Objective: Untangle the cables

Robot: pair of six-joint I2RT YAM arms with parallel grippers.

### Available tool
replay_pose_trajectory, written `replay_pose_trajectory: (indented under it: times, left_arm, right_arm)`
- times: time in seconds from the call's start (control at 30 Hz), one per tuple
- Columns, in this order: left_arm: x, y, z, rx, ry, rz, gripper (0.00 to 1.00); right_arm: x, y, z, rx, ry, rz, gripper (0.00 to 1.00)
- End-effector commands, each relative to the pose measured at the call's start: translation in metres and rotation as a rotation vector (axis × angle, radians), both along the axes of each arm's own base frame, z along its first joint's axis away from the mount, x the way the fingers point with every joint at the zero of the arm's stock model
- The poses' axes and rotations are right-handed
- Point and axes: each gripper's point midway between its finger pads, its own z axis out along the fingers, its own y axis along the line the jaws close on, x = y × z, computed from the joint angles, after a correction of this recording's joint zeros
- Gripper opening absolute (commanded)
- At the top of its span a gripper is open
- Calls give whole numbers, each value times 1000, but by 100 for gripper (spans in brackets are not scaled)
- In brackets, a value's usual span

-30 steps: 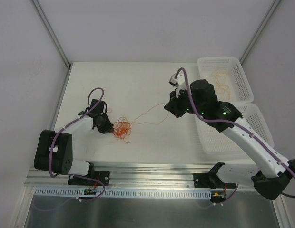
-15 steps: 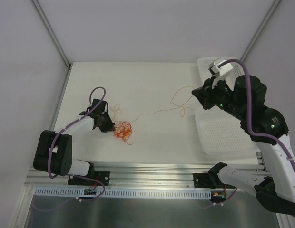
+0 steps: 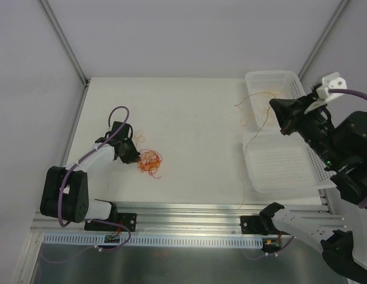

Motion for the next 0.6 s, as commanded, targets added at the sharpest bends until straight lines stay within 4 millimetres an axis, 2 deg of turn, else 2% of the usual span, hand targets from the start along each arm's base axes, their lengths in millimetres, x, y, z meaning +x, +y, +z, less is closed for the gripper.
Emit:
replay_pose_trajectory:
  times: [0.0,0.03,0.07,0.13,0.17,0.2,0.27,0.3,0.4,0.43,0.47,0.57]
  left_arm:
    - [17,-2,37,-2,-112,-60,16]
    - [18,-2,41,1,-126,-73,20]
    - [17,-2,47,4,-141,-82,32]
    - [19,-1,65,16,-203,-117,48]
    - [18,1,70,31,-224,-140,60]
    - [18,2,84,37,-269,-150,66]
    - [17,2,96,45,-314,-181,77]
    - [15,3,108,53,-361,-206,87]
    - [10,1,129,55,-445,-260,99]
    - [9,1,132,57,-461,-272,99]
    - [6,2,138,69,-494,-291,99]
    - [-1,5,136,102,-517,-330,99]
  right_arm:
    - [33,23,-22,-44,86,2,1]
    - [33,23,-17,-39,79,2,1]
    - [41,26,-18,-50,89,-4,1]
    - [48,27,-11,-46,74,-15,1]
    - [56,30,-13,-54,82,-21,0]
    - [61,31,-11,-52,80,-25,1]
    - [71,29,-5,-45,70,-47,1]
    - [83,32,-6,-49,75,-59,1]
    - [103,24,4,-35,58,-110,1]
    - [118,21,1,-41,71,-134,1]
    - [122,17,10,-27,50,-145,1]
    - [149,-1,19,-12,18,-219,1]
